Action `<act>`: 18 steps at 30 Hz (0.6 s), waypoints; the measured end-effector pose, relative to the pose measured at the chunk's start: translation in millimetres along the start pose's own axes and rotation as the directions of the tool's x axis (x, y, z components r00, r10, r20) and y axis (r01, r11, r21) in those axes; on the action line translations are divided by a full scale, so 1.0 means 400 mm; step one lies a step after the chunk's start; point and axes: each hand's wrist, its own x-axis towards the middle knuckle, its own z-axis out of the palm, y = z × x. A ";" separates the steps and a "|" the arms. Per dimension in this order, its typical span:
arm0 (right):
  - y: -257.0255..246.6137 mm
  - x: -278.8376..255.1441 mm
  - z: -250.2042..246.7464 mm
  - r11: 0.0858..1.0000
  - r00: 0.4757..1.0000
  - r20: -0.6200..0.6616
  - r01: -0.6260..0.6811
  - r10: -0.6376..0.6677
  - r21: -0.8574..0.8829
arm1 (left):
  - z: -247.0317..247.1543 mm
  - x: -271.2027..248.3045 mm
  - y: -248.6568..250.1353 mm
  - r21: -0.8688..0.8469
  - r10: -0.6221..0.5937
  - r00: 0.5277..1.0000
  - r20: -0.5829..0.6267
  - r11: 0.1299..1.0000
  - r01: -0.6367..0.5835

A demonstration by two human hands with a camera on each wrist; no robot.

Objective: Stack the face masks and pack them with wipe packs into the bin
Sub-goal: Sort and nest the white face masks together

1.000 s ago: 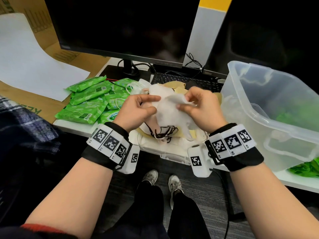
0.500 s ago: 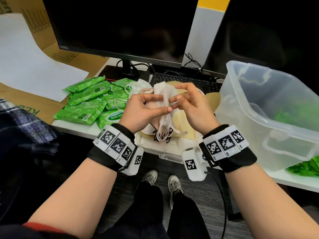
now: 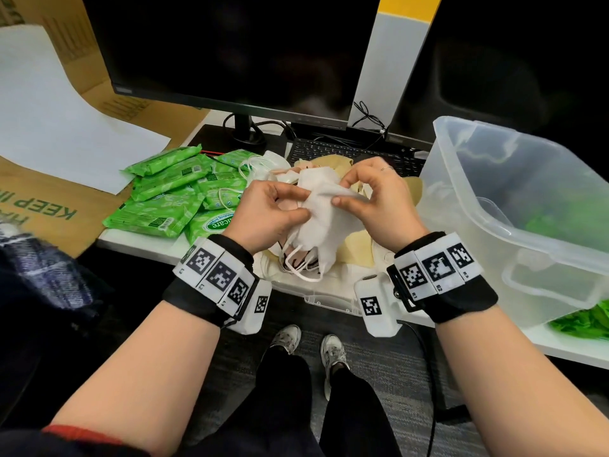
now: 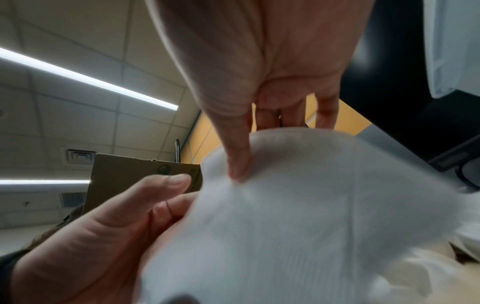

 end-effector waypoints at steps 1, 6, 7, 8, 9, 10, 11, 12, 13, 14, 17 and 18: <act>-0.004 -0.001 -0.005 1.000 1.000 0.025 0.010 -0.010 -0.015 | -0.002 -0.001 0.003 -0.026 -0.012 1.000 0.008 1.000 0.012; -0.017 -0.002 -0.012 0.999 0.996 0.087 0.033 -0.032 -0.011 | 0.001 0.002 0.003 -0.029 -0.014 1.000 -0.007 0.999 0.014; -0.017 -0.003 -0.010 1.000 0.997 0.075 0.014 -0.013 -0.014 | 0.003 0.003 0.002 -0.039 -0.025 0.999 -0.041 0.999 0.023; -0.015 -0.004 -0.010 1.000 0.997 0.076 -0.015 0.017 -0.021 | 0.003 0.004 0.000 -0.070 -0.035 0.996 -0.077 0.997 0.030; -0.011 -0.005 -0.011 0.998 0.994 0.090 -0.051 0.054 -0.032 | 0.002 0.006 -0.002 -0.098 -0.043 0.992 -0.117 0.995 0.032; -0.007 -0.006 -0.011 0.995 0.991 0.099 -0.089 0.093 -0.041 | -0.002 0.007 -0.004 -0.105 -0.051 0.986 -0.159 0.994 0.034; -0.002 -0.007 -0.012 0.990 0.988 0.080 -0.132 0.135 -0.043 | -0.006 0.011 -0.008 -0.099 -0.060 0.980 -0.191 0.994 0.042; 0.002 -0.006 -0.015 0.984 0.984 0.019 -0.175 0.176 -0.031 | -0.010 0.014 -0.010 -0.094 -0.069 0.976 -0.204 0.994 0.051; 0.005 -0.004 -0.019 0.976 0.973 -0.080 -0.216 0.215 -0.008 | -0.016 0.016 -0.013 -0.099 -0.078 0.975 -0.209 0.993 0.058; 0.006 -0.001 -0.025 0.969 0.949 -0.197 -0.247 0.246 0.017 | -0.020 0.018 -0.014 -0.111 -0.087 0.974 -0.208 0.992 0.065; -0.007 -0.001 -0.034 0.984 0.897 -0.406 -0.170 0.178 0.056 | -0.027 0.018 -0.013 -0.121 -0.111 0.973 -0.203 0.989 0.087; -0.014 -0.003 -0.033 0.994 0.913 -0.393 -0.102 0.109 0.038 | -0.027 0.018 -0.011 -0.126 -0.118 0.975 -0.191 0.988 0.095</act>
